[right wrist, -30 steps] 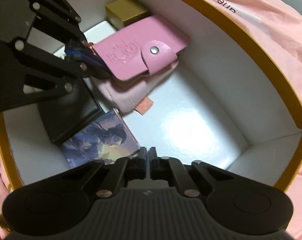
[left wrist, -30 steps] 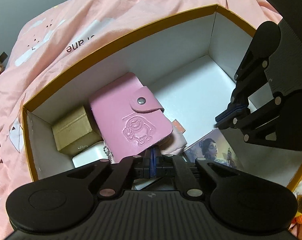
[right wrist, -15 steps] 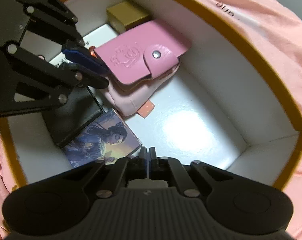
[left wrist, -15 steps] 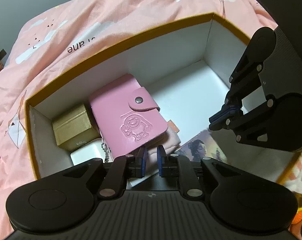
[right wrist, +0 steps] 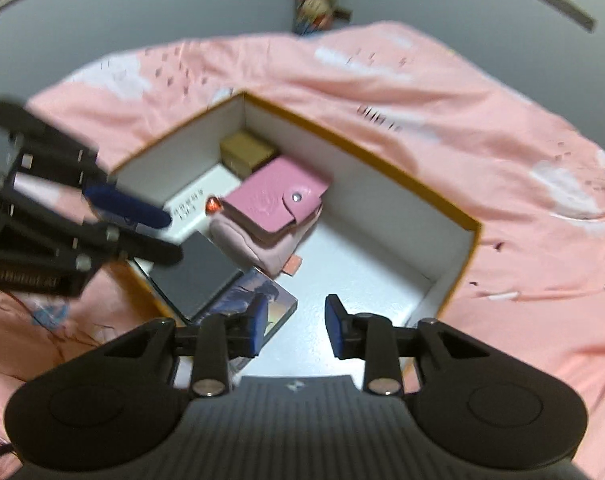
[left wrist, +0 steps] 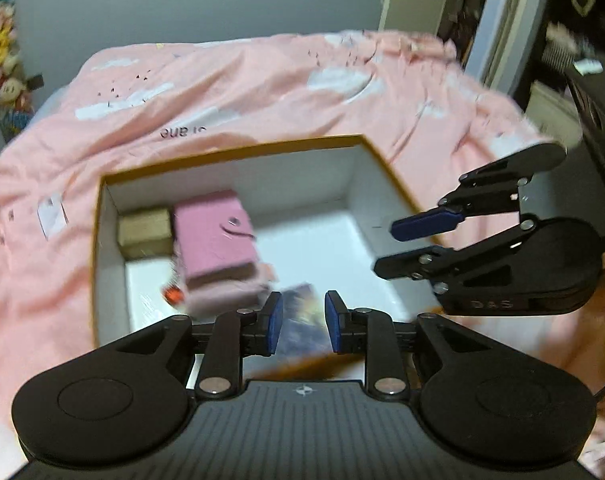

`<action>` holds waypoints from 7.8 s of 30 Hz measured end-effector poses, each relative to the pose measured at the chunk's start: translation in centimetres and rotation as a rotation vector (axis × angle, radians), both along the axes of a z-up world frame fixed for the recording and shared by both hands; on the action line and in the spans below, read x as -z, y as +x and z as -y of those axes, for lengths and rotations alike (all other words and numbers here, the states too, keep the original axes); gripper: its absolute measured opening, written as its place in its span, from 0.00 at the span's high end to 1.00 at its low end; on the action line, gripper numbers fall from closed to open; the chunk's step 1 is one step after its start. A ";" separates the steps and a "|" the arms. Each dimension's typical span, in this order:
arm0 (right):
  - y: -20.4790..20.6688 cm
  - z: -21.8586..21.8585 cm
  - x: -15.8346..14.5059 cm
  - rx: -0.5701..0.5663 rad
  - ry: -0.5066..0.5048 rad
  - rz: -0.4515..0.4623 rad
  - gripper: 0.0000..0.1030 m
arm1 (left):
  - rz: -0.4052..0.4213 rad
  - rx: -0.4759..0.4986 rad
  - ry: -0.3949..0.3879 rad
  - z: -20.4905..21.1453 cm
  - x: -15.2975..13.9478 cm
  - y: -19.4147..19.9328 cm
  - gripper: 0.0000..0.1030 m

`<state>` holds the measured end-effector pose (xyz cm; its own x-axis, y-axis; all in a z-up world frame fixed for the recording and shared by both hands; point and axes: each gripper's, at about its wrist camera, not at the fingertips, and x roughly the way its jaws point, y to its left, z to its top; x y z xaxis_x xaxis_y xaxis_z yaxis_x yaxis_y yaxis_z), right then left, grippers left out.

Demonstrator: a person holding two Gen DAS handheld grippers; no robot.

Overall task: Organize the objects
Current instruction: 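Withdraw both tools up and out of the orange box, then move the left tool to the duck plush while the right tool approaches the white bunny plush, then grasp the duck plush with the left tool while the right tool grasps the bunny plush, then lower the duck plush into the orange box with the left tool while the right tool lowers the bunny, then open both tools to release the duck and bunny plush inside the box, then withdraw both tools from the box toward the tape measure and orange ball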

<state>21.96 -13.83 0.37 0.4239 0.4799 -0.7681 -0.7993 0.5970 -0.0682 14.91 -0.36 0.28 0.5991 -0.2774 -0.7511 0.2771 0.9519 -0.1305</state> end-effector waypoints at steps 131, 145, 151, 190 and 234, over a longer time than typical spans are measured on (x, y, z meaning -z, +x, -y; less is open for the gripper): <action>6.6 2.6 -0.7 0.335 0.125 -0.085 0.45 | -0.302 0.053 -0.073 0.6 2.5 15.6 0.55; 9.3 0.2 2.4 0.276 -0.005 -0.048 0.45 | -0.361 0.063 -0.008 1.6 6.2 18.7 0.54; 9.0 -0.8 3.1 0.245 -0.071 -0.014 0.45 | -0.355 0.058 0.039 2.1 7.2 19.0 0.53; 6.4 0.6 3.2 -0.060 -0.183 0.074 0.68 | -0.051 0.084 0.147 2.9 5.6 16.5 0.81; -9.8 7.4 0.0 0.290 0.128 0.091 0.26 | 0.218 0.026 0.112 4.7 1.2 -5.4 0.63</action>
